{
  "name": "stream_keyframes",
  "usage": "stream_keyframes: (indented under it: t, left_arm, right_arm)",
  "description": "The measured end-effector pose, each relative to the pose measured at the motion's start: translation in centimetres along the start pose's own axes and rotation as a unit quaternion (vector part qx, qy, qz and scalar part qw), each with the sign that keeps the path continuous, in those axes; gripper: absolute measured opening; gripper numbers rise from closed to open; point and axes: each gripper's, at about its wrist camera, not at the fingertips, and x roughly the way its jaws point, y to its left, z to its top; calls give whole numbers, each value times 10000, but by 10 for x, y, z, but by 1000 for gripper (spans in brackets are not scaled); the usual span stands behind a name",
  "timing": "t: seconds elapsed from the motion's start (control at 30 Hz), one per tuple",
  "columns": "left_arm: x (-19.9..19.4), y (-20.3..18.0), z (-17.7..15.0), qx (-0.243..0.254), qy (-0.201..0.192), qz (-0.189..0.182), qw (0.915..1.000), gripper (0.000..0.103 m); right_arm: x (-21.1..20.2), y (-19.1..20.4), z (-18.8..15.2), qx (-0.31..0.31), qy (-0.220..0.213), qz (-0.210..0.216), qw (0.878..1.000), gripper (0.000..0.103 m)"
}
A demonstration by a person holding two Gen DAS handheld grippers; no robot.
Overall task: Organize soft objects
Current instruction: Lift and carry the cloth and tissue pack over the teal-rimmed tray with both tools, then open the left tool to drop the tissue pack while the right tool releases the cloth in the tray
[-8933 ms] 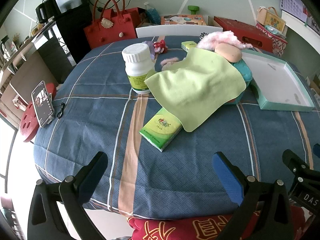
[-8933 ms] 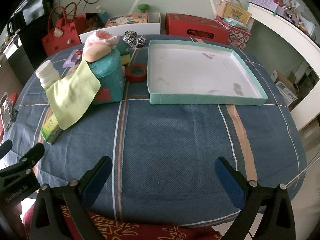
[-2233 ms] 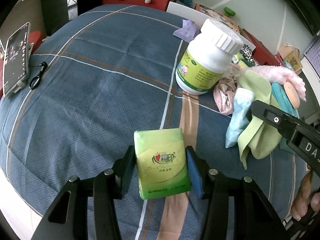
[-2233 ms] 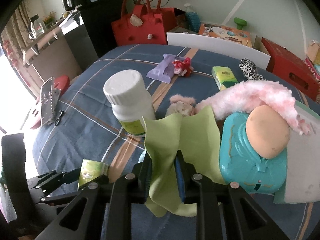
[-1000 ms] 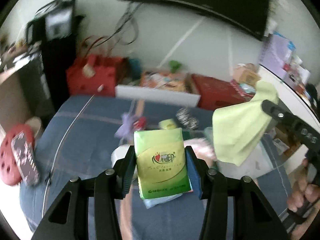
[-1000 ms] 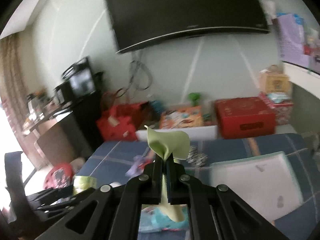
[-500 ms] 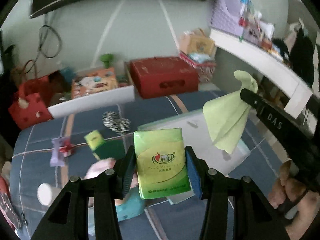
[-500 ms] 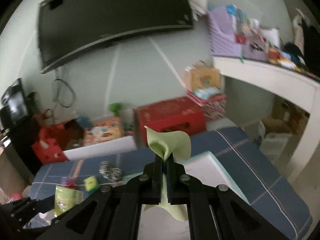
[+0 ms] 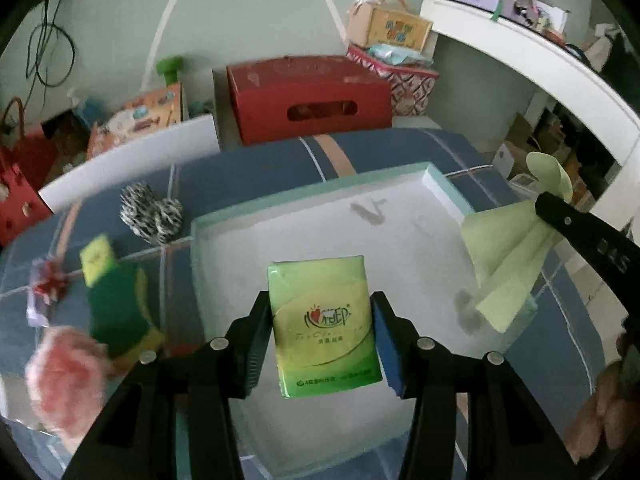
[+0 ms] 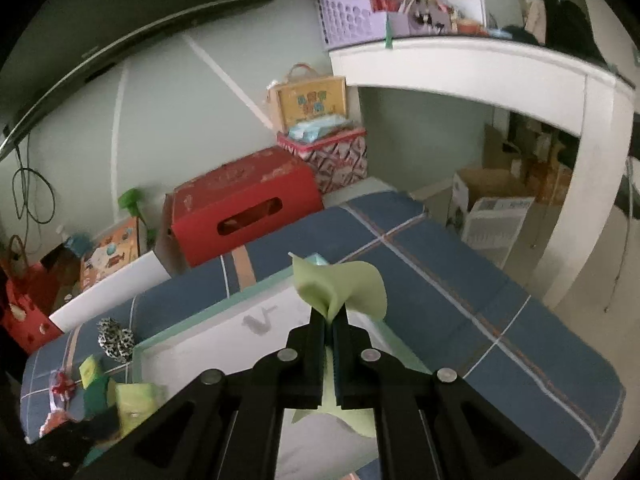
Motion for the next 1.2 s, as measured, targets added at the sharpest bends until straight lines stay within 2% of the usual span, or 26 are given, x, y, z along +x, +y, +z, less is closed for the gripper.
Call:
stream_keyframes:
  t: [0.23, 0.27, 0.3, 0.37, 0.43, 0.5, 0.57, 0.63, 0.7, 0.77, 0.83, 1.03, 1.13, 1.2]
  left_arm:
    - [35, 5, -3, -245, 224, 246, 9991, 51]
    - [37, 7, -2, -297, 235, 244, 9990, 53]
    - [39, 9, -1, -352, 243, 274, 9987, 62]
    - [38, 11, -1, -431, 189, 294, 9985, 71]
    - [35, 13, -1, -445, 169, 306, 9984, 72]
    - [32, 15, -1, -483, 153, 332, 9982, 74]
    - [25, 19, -1, -591, 146, 311, 9977, 81]
    - [18, 22, 1, -675, 118, 274, 9973, 82]
    - [8, 24, 3, -722, 61, 261, 9970, 84]
    - [-4, 25, 5, -751, -26, 264, 9968, 88]
    - [-17, 27, 6, -810, -86, 236, 9964, 91]
    - [-52, 33, 2, -973, -317, 234, 9945, 97]
    - [-70, 39, -3, -1099, -438, 224, 9927, 98]
    - [-77, 43, -8, -1211, -465, 145, 9914, 98]
  right_arm:
    - [37, 6, -14, 9, 554, 334, 9979, 7]
    - [39, 7, -15, -8, 606, 345, 9976, 7]
    - [40, 9, -16, -38, 656, 362, 9972, 7]
    - [39, 10, -16, -40, 706, 422, 9966, 7]
    - [38, 8, -15, 41, 760, 440, 9961, 7]
    - [35, 5, -14, 92, 820, 407, 9958, 13]
    - [29, 2, -11, 112, 836, 394, 9957, 32]
    - [22, -1, -8, 153, 818, 381, 9958, 45]
    - [12, -3, -3, 177, 762, 384, 9962, 50]
    - [1, -4, 1, 109, 705, 339, 9969, 65]
    - [-10, -3, 3, -41, 631, 187, 9978, 75]
    - [-28, 0, 4, -378, 571, -168, 9975, 91]
    - [-40, -2, 3, -416, 447, -228, 9979, 103]
    - [-47, -3, 3, -406, 372, -216, 9982, 103]
